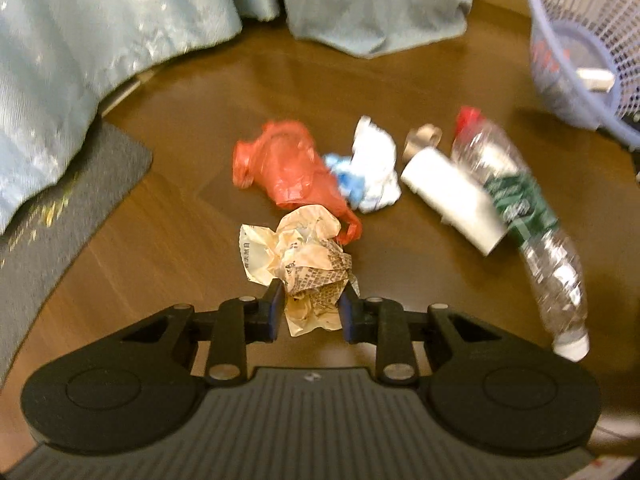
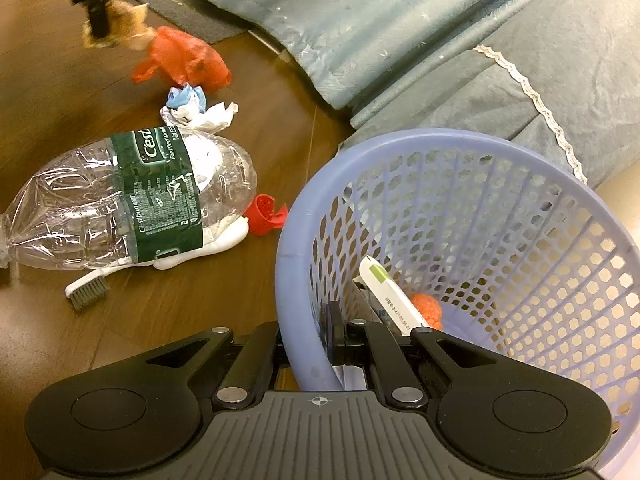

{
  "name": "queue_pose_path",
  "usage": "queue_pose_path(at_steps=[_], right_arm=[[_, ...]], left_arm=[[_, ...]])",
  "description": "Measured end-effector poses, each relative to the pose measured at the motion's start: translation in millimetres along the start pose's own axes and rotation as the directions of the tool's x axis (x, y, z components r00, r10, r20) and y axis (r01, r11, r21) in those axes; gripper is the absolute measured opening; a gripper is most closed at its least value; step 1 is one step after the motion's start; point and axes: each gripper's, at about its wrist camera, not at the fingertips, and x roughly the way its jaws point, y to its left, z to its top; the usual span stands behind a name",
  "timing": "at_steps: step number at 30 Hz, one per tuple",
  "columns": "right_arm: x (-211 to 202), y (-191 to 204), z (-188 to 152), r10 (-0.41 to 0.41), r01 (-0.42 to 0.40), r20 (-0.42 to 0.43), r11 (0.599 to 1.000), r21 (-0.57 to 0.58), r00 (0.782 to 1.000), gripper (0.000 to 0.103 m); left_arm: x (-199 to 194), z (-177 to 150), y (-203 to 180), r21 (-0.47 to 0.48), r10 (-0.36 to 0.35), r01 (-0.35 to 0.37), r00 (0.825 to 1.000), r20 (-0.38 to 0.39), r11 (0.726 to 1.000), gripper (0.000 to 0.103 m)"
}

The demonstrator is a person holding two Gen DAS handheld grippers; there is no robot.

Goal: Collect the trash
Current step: 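Carry the crumpled paper to the wastebasket and open the left tool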

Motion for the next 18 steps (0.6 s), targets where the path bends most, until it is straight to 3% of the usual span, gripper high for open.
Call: queue_pose_path(at_steps=[9,18], right_arm=[[-0.4,0.1,-0.3,-0.001,0.001,0.0,1.0,-0.001,1.0,0.001],[-0.5,-0.1,-0.2,0.0,0.0,0.001,1.0,0.003,1.0,0.001]], left_arm=[[-29.6,43.2,-23.7,0.066,-0.066,0.058,0.991,0.115,0.996,0.024],[-50.9,85.9,-68.3,0.182,-0.197,0.161,0.96,0.199,0.97,0.024]])
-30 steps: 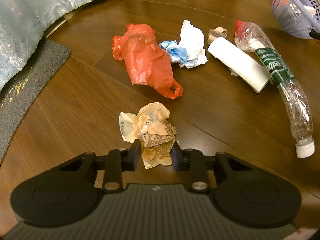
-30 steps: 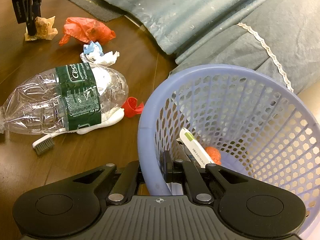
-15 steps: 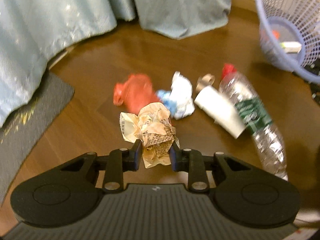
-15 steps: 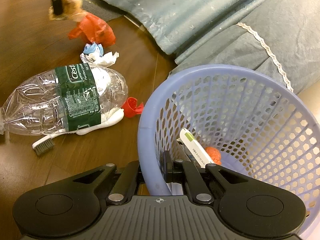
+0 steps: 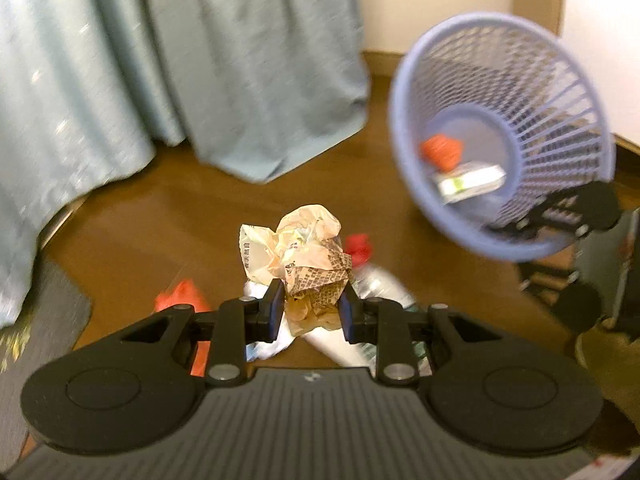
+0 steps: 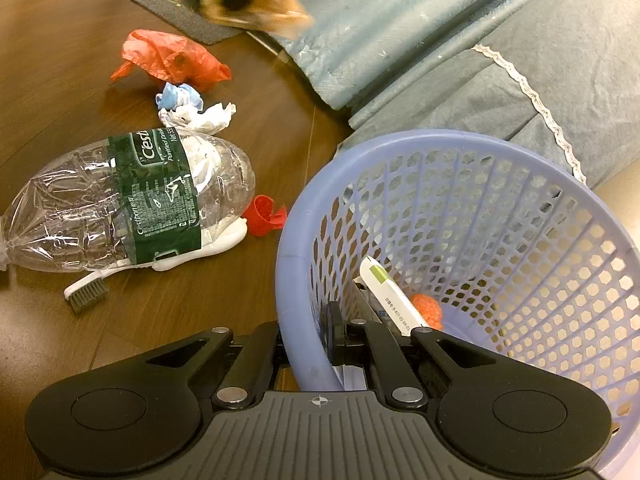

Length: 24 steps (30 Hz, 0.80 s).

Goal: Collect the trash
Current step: 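Carry the crumpled paper to the wastebasket and open the left tool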

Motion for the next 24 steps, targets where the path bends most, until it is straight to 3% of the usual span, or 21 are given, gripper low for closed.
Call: queue_pose_path(at_steps=[6,13,16,19,20,24], right_arm=[[0.2,-1.7,0.8,0.0,0.0,-0.001,1.0,0.005,1.0,0.001],[0.7,-2.3,1.9,-0.002,0.002,0.002,1.0,0.015,1.0,0.001],[0.7,-3.3,1.3,-0.002,0.002,0.004,1.0,0.02,1.0,0.001],[0.3,-3.9,0.7,-0.003,0.002,0.006,1.0,0.023,1.0,0.001],[0.1,-4.4,0.4,-0.003,0.003,0.006,1.0,0.025,1.0,0.001],[-0.5,-5.0,-0.5,-0.003,0.003,0.009,1.0,0.028,1.0,0.001]], left_arm=[[11.2,33.5,-47.3,0.122,-0.149,0.143,0.988,0.039,0.982,0.024],[26.5,66.6,-104.4,0.258,-0.287,0.263,0.956,0.061,0.93,0.024],[30.3,79.5,-122.6,0.333,-0.318,0.274,0.944,0.084,0.902,0.025],[37.4,92.7,-137.0,0.366,-0.338,0.277,0.935,0.111,0.888,0.034],[39.5,96.7,-138.5,0.364,-0.334,0.271,0.935,0.122,0.891,0.043],[39.9,101.3,-127.9,0.322,-0.322,0.261,0.934,0.154,0.91,0.043]])
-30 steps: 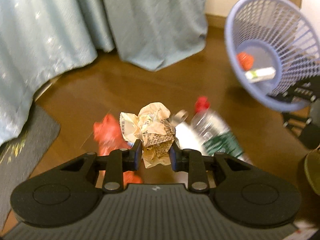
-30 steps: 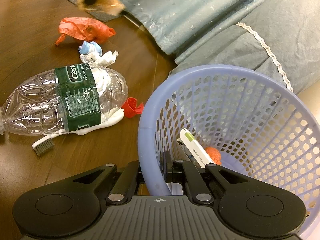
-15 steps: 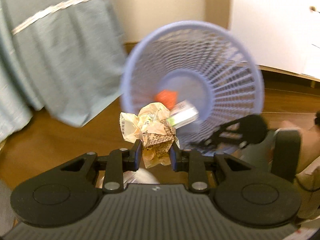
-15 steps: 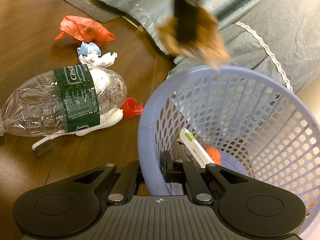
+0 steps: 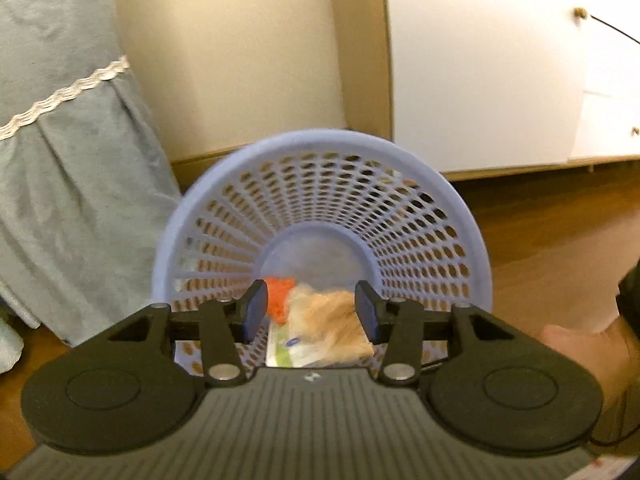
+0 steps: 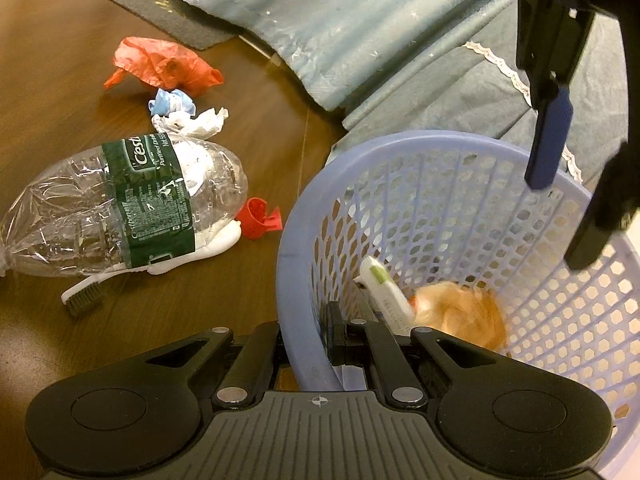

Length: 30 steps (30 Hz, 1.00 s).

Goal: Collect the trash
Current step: 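Carry the crumpled paper to the wastebasket and open the left tool, then grasp the clear Cestbon water bottle by its body with the left tool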

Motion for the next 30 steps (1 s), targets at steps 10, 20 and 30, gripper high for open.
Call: queue_pose_path(at_steps=[10,20,30], right_arm=[[1.1,-1.7,1.0,-0.006,0.006,-0.002,1.0,0.007,1.0,0.001],[0.3,-0.9,-0.8,-0.001,0.001,-0.005,1.0,-0.004,1.0,0.001],[0.8,0.4,-1.6,0.0,0.0,-0.005,1.0,-0.012,1.0,0.001]], left_arm=[[-33.6,-73.1,61.4,-0.213,0.23,-0.248,0.967,-0.107,0.945,0.043],[-73.5,-176.0,85.6,-0.4,0.347,-0.458,0.882,-0.319,0.794,0.043],[-26.4,-213.5,35.0,-0.53,0.07,-0.271,0.927,-0.368,0.804,0.044]])
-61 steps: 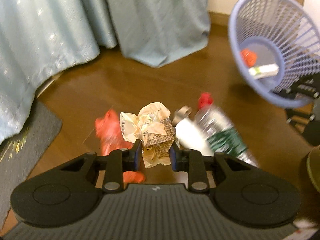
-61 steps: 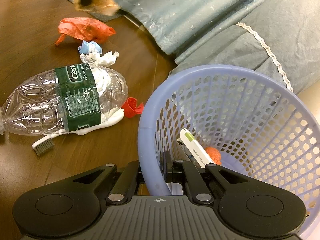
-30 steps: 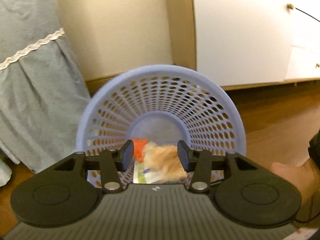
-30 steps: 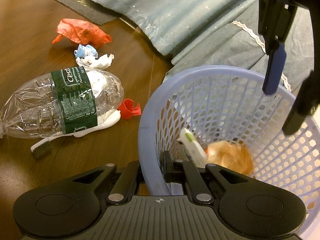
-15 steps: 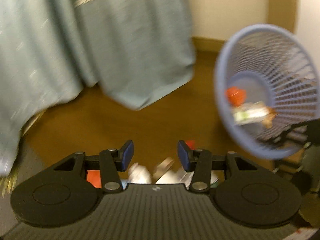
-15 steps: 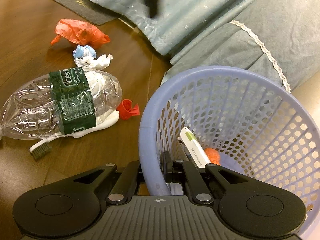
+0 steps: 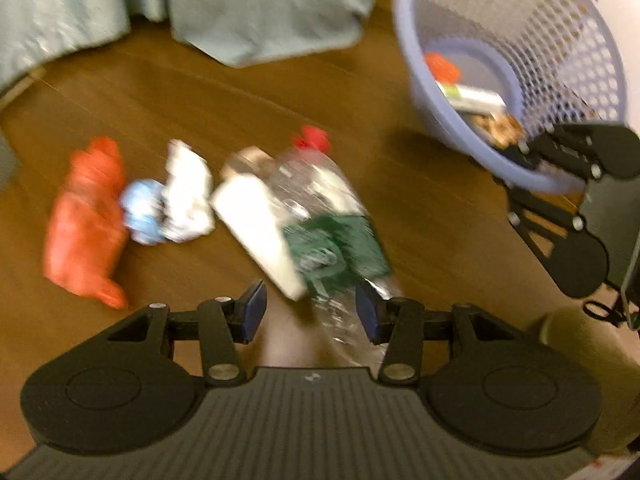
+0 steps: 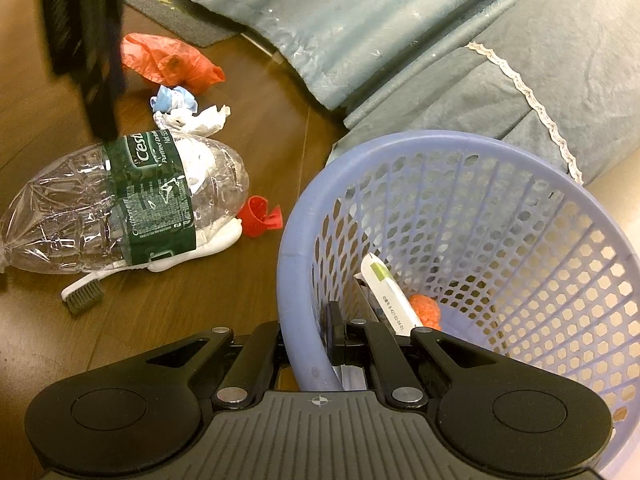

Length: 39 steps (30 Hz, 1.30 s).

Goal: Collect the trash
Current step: 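Grasp the clear Cestbon water bottle by its body with the left tool, then lift the bottle and drop it into the wastebasket from the left tool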

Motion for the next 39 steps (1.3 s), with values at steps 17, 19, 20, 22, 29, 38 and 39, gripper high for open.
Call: queue_pose_path(at_steps=[17,19,20,22,29,38,39], right_arm=[[0.6,0.7,0.3,-0.002,0.002,0.001,1.0,0.003,1.0,0.001],[0.3,0.4,0.2,-0.002,0.002,0.001,1.0,0.002,1.0,0.001],[0.2,0.4,0.2,-0.003,0.003,0.001,1.0,0.002,1.0,0.001],[0.7,0.0,0.7,-0.004,0.004,0.001,1.0,0.005,1.0,0.001],[1.2,-0.6,1.1,-0.004,0.004,-0.001,1.0,0.004,1.0,0.001],[1.5,-0.3,-0.1,-0.004,0.004,-0.003,1.0,0.003,1.0,0.001],[1.6,-0.2,-0.1,-0.004,0.004,-0.003,1.0,0.004,1.0,0.001]], left_arm=[[30.4,2.6,1.0,-0.079,-0.103,0.095,0.988,-0.112,0.992,0.017],[24.6,6.9,0.1,-0.014,-0.048,0.046,0.99,-0.134,0.999,0.014],[21.1,9.1,-2.2,0.046,-0.005,0.012,0.988,-0.153,0.999,0.013],[12.5,11.1,-10.7,0.202,0.089,-0.054,0.982,-0.167,0.978,0.013],[13.6,9.3,-19.5,0.297,0.128,-0.077,0.979,-0.157,0.952,0.013],[30.4,-0.9,-30.2,0.351,0.134,-0.077,0.981,-0.139,0.933,0.014],[31.0,-2.1,-31.2,0.362,0.137,-0.077,0.98,-0.143,0.929,0.013]])
